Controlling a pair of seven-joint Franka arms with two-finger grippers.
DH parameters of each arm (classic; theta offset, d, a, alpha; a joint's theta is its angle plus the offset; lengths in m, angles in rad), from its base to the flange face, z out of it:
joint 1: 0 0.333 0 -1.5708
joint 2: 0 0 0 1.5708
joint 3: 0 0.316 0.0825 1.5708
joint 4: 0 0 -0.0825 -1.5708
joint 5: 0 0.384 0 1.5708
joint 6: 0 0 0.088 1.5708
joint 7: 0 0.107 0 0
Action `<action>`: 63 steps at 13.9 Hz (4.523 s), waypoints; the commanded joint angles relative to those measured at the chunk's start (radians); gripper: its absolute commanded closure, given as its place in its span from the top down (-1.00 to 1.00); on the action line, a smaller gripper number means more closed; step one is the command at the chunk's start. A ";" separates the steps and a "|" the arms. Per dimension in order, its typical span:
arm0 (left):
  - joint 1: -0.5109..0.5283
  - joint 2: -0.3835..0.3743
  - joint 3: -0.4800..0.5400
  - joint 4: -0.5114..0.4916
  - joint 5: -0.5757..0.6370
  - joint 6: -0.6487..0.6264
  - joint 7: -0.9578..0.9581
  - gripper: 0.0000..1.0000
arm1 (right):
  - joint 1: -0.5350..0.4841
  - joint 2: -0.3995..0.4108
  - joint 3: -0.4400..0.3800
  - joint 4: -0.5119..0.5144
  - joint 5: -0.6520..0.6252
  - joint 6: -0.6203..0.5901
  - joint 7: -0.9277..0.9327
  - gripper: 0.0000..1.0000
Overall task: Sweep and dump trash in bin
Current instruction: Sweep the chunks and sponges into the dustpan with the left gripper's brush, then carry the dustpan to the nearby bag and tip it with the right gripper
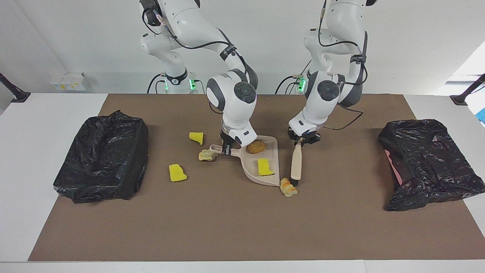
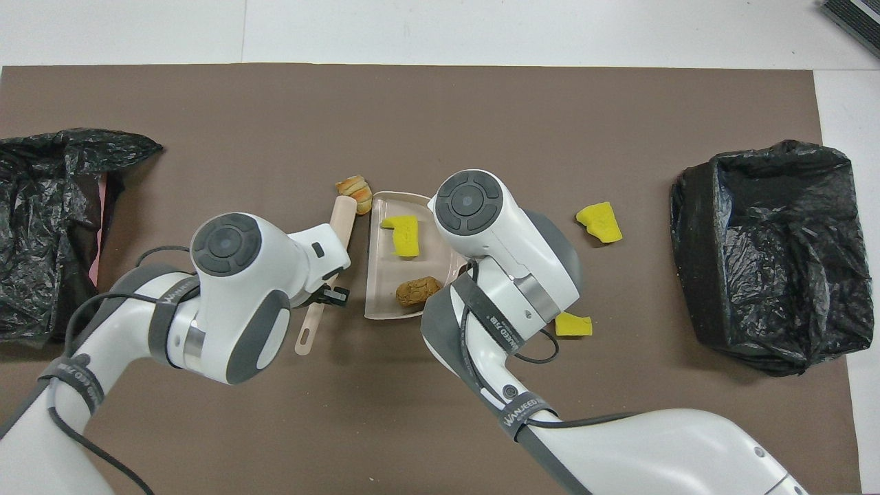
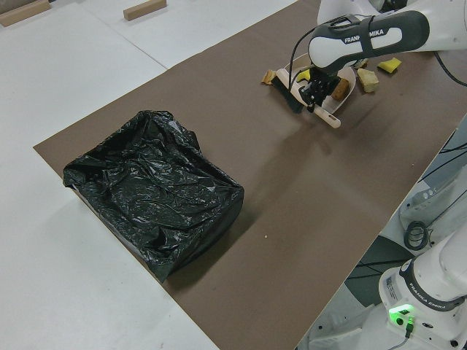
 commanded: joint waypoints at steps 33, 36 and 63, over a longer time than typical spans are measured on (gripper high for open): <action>0.023 0.008 0.015 0.110 0.070 -0.222 -0.424 -1.00 | -0.190 -0.138 0.009 -0.009 0.073 -0.020 -0.103 -1.00; -0.089 -0.044 0.013 0.034 0.029 -0.184 -0.506 -1.00 | -0.329 -0.193 0.009 -0.008 0.117 -0.043 -0.305 -1.00; 0.197 -0.055 0.024 0.312 -0.094 -0.335 -0.056 1.00 | -0.793 -0.493 -0.001 -0.345 -0.706 0.095 -0.443 -1.00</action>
